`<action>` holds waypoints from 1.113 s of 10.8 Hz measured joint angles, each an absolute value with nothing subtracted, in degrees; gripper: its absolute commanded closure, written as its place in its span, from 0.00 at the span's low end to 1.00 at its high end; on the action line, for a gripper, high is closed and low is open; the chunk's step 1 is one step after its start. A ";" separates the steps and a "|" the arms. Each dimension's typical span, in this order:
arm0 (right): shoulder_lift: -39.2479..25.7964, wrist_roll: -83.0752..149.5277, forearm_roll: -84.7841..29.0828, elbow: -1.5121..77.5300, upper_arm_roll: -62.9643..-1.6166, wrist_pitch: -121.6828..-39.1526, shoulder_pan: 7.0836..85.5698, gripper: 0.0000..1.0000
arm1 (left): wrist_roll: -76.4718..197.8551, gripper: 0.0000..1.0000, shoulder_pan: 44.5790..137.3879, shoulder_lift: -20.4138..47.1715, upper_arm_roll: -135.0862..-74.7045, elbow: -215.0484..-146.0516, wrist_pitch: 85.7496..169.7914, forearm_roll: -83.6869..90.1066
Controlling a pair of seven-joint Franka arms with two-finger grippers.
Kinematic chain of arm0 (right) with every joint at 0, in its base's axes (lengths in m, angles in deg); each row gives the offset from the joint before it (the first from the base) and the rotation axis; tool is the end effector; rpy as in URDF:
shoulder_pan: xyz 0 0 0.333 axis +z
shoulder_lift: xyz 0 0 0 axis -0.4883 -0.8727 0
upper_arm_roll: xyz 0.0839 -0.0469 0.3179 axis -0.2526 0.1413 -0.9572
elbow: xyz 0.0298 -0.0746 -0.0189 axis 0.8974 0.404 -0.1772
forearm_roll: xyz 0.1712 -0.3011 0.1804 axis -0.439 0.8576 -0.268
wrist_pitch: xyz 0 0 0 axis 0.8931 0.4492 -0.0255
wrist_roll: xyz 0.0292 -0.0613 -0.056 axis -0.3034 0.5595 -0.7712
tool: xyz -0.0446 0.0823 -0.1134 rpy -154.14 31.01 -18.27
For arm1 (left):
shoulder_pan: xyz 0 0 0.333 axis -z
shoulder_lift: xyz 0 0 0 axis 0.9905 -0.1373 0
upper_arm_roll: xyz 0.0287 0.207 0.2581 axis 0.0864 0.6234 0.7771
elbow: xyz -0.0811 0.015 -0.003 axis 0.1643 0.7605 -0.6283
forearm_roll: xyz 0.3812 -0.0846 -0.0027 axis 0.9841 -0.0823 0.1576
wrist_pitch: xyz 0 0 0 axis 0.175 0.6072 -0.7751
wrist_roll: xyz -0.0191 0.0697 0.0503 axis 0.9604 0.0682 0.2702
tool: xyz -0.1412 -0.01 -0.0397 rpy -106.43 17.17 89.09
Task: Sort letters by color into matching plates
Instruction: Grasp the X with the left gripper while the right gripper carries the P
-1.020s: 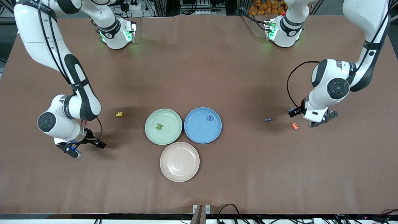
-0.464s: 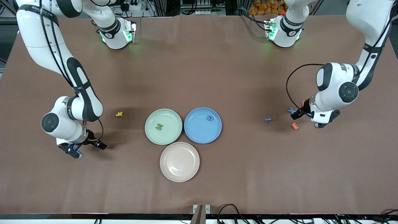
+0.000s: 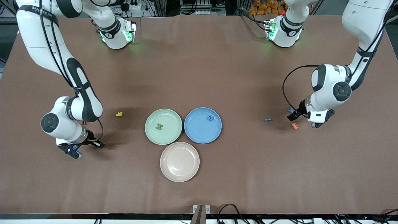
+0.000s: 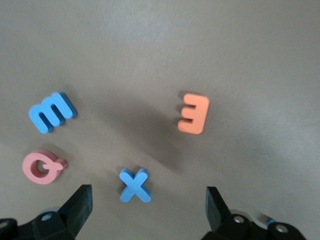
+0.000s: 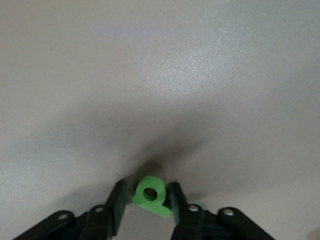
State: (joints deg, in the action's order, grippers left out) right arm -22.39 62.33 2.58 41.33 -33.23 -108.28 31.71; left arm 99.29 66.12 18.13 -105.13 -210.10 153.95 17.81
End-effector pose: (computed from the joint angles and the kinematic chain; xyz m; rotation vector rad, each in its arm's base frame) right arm 0.6700 -0.0191 0.1490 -3.0071 0.8105 -0.0506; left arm 0.5300 -0.0282 0.1783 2.9452 1.0347 -0.1765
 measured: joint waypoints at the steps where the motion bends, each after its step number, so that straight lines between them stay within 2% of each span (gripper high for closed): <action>1: -22.21 62.33 2.53 41.12 -33.30 -108.11 31.64 0.82 | 99.80 0.00 66.56 17.65 -104.78 -210.80 154.74 17.81; 2: -22.32 62.33 2.54 41.07 -33.34 -108.10 31.59 0.83 | 100.76 0.00 66.97 17.44 -104.41 -213.22 158.07 17.81; 6: -21.74 59.31 3.51 40.38 -34.10 -105.90 32.77 0.83 | 104.57 0.00 68.18 15.48 -104.27 -214.48 162.76 17.81; 12: -18.04 59.64 3.88 40.17 -34.39 -99.58 40.65 0.82 | 105.31 0.00 68.68 15.22 -102.14 -214.31 163.69 19.87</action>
